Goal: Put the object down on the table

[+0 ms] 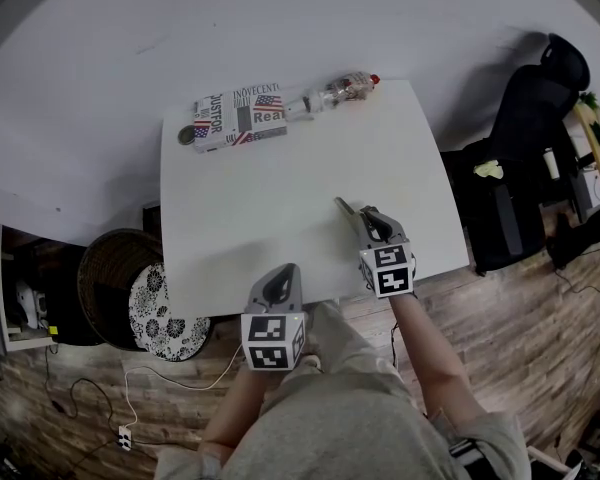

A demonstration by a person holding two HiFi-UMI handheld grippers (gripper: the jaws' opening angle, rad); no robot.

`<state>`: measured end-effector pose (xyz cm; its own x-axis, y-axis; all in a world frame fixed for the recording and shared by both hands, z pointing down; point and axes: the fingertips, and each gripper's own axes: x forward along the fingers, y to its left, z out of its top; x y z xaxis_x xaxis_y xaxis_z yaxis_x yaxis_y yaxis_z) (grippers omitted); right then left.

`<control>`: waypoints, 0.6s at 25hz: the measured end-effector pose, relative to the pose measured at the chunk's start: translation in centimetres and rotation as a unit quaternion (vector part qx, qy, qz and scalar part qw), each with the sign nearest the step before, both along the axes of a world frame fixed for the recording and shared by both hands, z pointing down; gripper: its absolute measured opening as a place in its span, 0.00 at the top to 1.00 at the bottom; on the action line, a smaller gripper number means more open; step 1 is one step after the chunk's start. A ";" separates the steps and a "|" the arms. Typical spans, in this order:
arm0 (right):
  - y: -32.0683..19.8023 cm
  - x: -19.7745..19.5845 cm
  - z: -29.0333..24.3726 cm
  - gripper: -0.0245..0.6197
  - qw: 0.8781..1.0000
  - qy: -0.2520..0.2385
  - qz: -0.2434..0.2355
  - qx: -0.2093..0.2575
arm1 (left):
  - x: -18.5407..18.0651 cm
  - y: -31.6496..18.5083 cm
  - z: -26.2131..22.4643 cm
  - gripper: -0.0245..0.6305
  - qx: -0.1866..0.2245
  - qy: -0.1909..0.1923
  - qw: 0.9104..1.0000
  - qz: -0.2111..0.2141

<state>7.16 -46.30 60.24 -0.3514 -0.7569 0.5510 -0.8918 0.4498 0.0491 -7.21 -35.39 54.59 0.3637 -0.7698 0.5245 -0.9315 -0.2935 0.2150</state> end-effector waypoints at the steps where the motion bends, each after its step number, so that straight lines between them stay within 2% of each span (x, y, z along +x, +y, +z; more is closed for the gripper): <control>1: -0.1 0.2 0.0 0.91 1.000 0.001 0.001 0.000 | 0.0 0.1 0.0 0.95 0.000 0.000 1.000 0.000; 15: -1.3 2.5 1.8 0.87 0.999 0.024 0.012 -0.016 | -0.1 0.9 0.2 0.95 -0.002 -0.004 1.000 -0.002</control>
